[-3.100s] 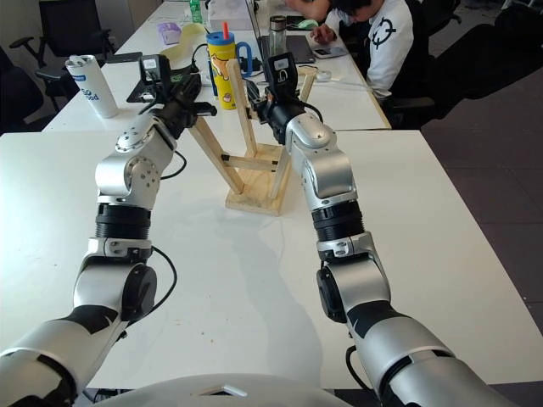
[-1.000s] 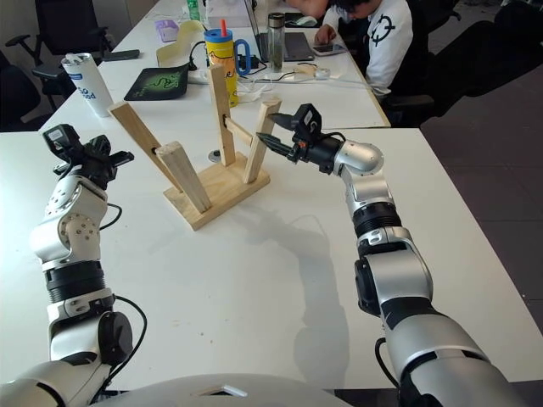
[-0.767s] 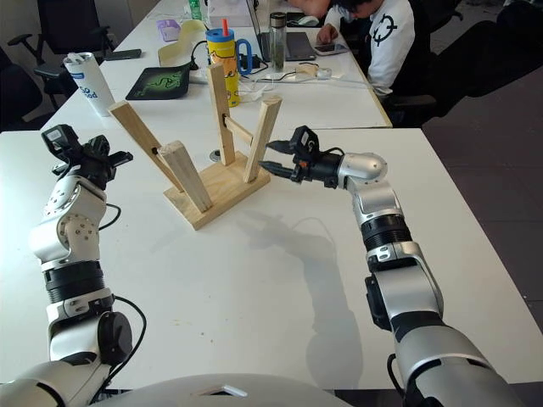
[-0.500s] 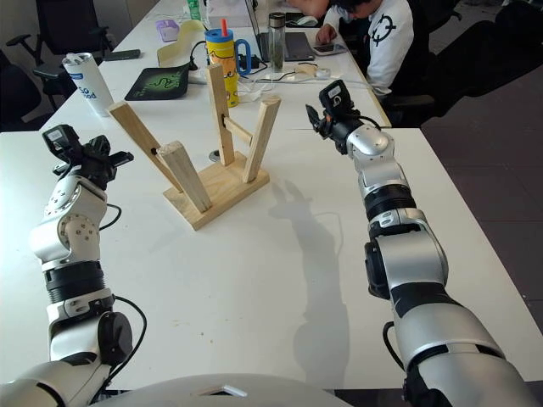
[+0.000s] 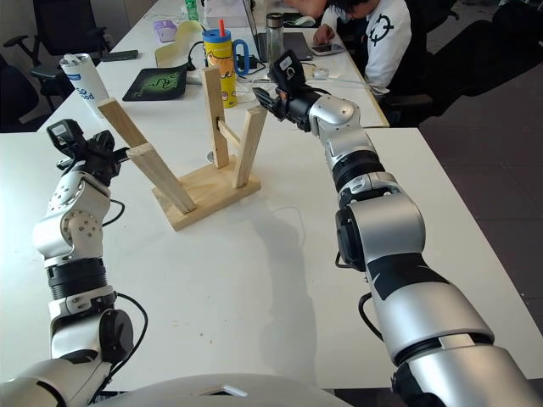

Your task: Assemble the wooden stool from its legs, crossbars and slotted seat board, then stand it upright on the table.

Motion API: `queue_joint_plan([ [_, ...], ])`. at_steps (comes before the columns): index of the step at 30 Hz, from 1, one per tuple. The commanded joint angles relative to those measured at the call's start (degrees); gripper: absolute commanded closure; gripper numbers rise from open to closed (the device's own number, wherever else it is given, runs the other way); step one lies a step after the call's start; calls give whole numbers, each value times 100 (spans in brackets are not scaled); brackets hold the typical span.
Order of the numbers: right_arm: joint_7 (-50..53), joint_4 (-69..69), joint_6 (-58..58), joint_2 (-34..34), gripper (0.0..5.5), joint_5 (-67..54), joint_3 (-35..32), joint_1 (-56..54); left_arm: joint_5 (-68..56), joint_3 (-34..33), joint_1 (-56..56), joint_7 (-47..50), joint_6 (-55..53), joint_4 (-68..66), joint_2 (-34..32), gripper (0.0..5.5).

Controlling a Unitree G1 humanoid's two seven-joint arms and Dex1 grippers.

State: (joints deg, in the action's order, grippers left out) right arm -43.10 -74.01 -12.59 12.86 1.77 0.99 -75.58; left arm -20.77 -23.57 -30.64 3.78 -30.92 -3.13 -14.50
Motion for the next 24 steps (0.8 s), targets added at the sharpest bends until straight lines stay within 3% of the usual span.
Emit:
queue_joint_plan([
  [1, -2831, 215, 203, 21, 328, 65, 436, 150, -72, -31, -65, 37, -15, 24, 38, 550],
  [4, -3936, 808, 252, -19, 328, -172, 578, 449, -76, -60, -64, 34, -19, 13, 20, 550],
  [6, -4056, 1182, 613, -115, 328, -580, 347, 478, -73, -86, -65, 31, -5, -26, 2, 550],
  [11, -2074, 993, 1393, -134, 328, -1528, -902, -113, -49, -104, 1, 3, 33, -120, -10, 550],
  [14, -700, 703, 1348, 3, 328, -1526, -1246, -128, -31, -96, 26, -16, 47, -193, -30, 550],
  [20, 1350, 325, 942, 270, 328, -129, -327, 765, 103, 27, 165, -106, 76, -303, -97, 550],
  [24, 1285, 512, 647, 30, 328, 189, 24, 1665, 426, 292, 336, -362, 260, -802, -294, 550],
])
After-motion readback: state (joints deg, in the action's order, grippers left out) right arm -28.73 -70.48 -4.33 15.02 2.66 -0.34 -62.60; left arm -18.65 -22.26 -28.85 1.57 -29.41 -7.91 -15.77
